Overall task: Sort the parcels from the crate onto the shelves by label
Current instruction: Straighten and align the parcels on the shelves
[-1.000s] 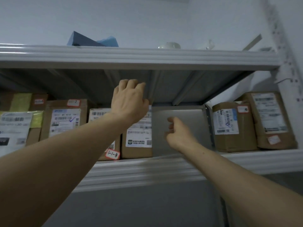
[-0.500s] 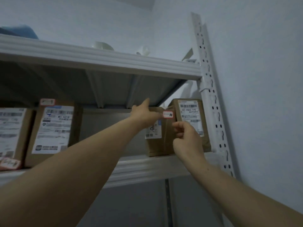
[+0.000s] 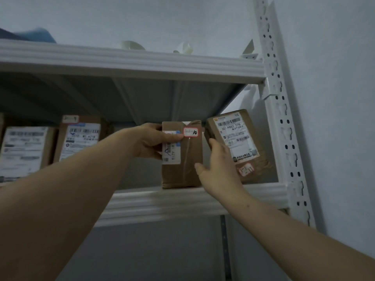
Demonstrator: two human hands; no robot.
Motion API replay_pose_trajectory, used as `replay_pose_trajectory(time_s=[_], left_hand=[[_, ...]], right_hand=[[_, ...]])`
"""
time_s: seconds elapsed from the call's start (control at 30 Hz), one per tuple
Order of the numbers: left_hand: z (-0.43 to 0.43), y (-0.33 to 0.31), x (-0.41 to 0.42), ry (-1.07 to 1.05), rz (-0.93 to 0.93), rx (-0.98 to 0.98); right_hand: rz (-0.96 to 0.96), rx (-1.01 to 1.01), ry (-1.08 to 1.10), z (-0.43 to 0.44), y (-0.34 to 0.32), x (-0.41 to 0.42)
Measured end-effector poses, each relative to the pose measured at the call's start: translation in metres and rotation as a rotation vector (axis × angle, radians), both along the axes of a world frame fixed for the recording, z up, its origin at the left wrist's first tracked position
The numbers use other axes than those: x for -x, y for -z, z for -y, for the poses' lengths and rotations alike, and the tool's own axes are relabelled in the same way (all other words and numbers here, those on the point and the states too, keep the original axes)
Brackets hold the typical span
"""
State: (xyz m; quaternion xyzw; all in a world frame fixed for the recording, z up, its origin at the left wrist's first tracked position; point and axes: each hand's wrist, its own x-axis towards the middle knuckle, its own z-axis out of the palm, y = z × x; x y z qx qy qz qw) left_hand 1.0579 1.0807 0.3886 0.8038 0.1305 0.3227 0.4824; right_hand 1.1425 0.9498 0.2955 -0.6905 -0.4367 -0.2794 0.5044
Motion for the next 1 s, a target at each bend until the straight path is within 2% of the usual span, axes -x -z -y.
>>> replay_pose_trajectory(time_s=[0.13,0.27,0.47,0.6,1.0], left_hand=[[-0.016,-0.005,0.024,-0.007,-0.057,-0.043],[-0.026,-0.012,0.046,-0.178,-0.172,-0.283],[-0.043,-0.017,0.081,-0.376,-0.104,-0.780],[-0.056,-0.016,0.092,-0.460,-0.172,-0.983],[-0.070,-0.013,0.096,-0.649,-0.309,-1.235]], right_hand=[[-0.257,0.106,-0.156,-0.028,-0.016,0.015],[-0.487,0.229,-0.332,-0.048,-0.028,0.025],[-0.451,0.331,-0.368,-0.091,-0.036,0.044],[-0.391,0.367,-0.315,-0.110,-0.033,0.055],[-0.211,0.495,-0.171,-0.126,-0.033,0.061]])
